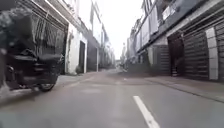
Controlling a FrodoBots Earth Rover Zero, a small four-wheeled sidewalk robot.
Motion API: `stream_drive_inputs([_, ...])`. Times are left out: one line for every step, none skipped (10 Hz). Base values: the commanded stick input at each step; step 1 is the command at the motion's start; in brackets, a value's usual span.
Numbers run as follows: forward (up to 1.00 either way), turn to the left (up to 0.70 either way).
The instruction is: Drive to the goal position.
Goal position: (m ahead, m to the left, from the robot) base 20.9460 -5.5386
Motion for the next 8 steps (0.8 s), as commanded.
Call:
stream_drive_inputs([1.0, 0.06])
stream_drive_inputs([1.0, 0.06])
stream_drive_inputs([1.0, 0.06])
stream_drive_inputs([1.0, 0.06])
stream_drive_inputs([1.0, 0.06])
stream_drive_inputs([1.0, 0.06])
stream_drive_inputs([1.0, 0.06])
stream_drive_inputs([1.0, 0.06])
